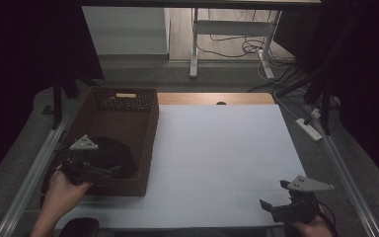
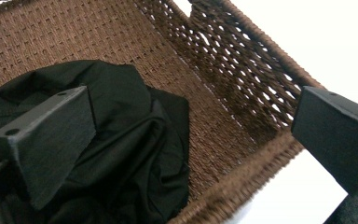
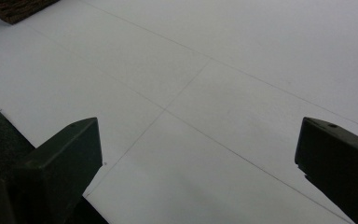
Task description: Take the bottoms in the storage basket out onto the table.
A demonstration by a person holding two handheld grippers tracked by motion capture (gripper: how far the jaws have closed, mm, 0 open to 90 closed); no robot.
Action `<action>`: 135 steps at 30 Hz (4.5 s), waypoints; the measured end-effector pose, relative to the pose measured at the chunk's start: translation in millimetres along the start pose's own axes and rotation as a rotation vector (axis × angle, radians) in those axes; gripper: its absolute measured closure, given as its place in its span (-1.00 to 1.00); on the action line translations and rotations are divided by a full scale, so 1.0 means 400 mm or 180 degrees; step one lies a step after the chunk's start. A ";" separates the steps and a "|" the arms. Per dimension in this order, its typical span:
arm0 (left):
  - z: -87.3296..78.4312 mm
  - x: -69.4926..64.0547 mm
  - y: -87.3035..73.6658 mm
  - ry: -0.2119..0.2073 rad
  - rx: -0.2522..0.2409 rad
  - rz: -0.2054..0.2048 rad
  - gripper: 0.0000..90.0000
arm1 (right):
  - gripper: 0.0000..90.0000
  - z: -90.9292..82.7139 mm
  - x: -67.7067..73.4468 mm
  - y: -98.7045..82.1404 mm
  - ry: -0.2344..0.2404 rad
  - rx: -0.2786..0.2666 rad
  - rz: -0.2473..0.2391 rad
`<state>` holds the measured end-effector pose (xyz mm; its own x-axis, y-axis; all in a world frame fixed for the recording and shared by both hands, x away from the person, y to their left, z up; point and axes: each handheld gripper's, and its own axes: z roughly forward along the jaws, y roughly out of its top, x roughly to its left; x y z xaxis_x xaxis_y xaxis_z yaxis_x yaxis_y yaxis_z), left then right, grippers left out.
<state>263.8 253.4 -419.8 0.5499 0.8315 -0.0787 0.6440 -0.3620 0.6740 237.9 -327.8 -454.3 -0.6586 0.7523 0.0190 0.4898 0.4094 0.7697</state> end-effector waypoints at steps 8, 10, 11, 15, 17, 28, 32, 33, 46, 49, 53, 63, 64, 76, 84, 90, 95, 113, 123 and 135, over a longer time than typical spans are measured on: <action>0.024 0.028 0.036 0.0042 0.0138 0.0019 -1.00 | -0.98 0.000 0.001 0.000 0.0002 0.0005 -0.0003; 0.028 0.041 0.044 0.0040 0.0169 0.0019 -1.00 | -0.98 0.001 0.000 0.000 0.0002 0.0005 -0.0004; 0.030 0.049 0.047 0.0017 0.0182 0.0020 -1.00 | -0.98 0.001 0.000 0.000 0.0003 0.0004 -0.0004; 0.047 0.081 0.059 0.0016 0.0292 0.0032 -1.00 | -0.98 0.001 0.000 0.000 0.0006 0.0005 -0.0001; 0.059 0.096 0.063 0.0001 0.0353 0.0063 -1.00 | -0.98 0.001 0.000 0.000 0.0010 0.0008 -0.0001; 0.118 0.158 0.068 -0.0187 0.0682 0.0300 -1.00 | -0.98 0.002 0.000 0.001 0.0021 0.0015 -0.0003; 0.146 0.165 0.071 -0.0261 0.0880 0.0379 -1.00 | -0.98 0.002 0.001 0.001 0.0025 0.0018 -0.0014; 0.153 0.167 0.072 -0.0256 0.0930 0.0398 -1.00 | -0.98 0.002 0.001 0.001 0.0027 0.0018 -0.0019; 0.246 0.224 0.014 -0.0185 0.1745 0.0283 -1.00 | -0.98 0.003 0.001 0.001 0.0036 0.0027 -0.0028; 0.260 0.237 0.008 -0.0101 0.1874 0.0260 -1.00 | -0.98 0.002 0.001 0.001 0.0039 0.0025 -0.0028; 0.279 0.253 -0.003 -0.0003 0.2069 0.0166 -1.00 | -0.98 0.002 0.001 0.000 0.0043 0.0018 -0.0027; 0.301 0.260 0.001 0.0132 0.2133 -0.0039 -1.00 | -0.98 0.002 0.003 0.000 0.0038 0.0034 -0.0048; 0.301 0.260 0.003 0.0128 0.2143 -0.0041 -0.95 | -0.98 0.002 0.003 0.000 0.0041 0.0038 -0.0055; 0.280 0.226 0.028 0.0154 0.2215 0.0085 0.11 | -0.98 0.004 0.004 0.001 0.0040 0.0057 -0.0076; 0.275 0.220 0.032 0.0159 0.2226 0.0211 0.69 | -0.97 0.005 0.005 0.001 0.0039 0.0064 -0.0083; 0.270 0.227 0.033 0.0135 0.2177 0.0098 0.77 | -0.97 0.005 0.004 0.001 0.0042 0.0066 -0.0078; 0.259 0.234 0.039 0.0085 0.2089 -0.0030 0.81 | -0.97 0.005 0.004 0.002 0.0043 0.0066 -0.0077; 0.143 0.236 0.089 0.0015 0.0915 -0.0136 0.90 | -0.97 0.007 0.003 0.003 0.0049 0.0076 -0.0061; 0.081 0.232 0.153 0.0000 0.0412 -0.0131 0.90 | -0.97 0.007 0.002 0.003 0.0050 0.0074 -0.0060; 0.068 0.253 0.191 0.0375 0.0453 -0.0186 0.89 | -0.97 0.006 0.003 0.002 0.0055 0.0074 -0.0057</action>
<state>383.1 298.7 -396.2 0.4487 0.8934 -0.0226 0.7462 -0.3607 0.5595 239.0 -325.4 -455.1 -0.6771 0.7357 0.0165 0.4908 0.4347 0.7551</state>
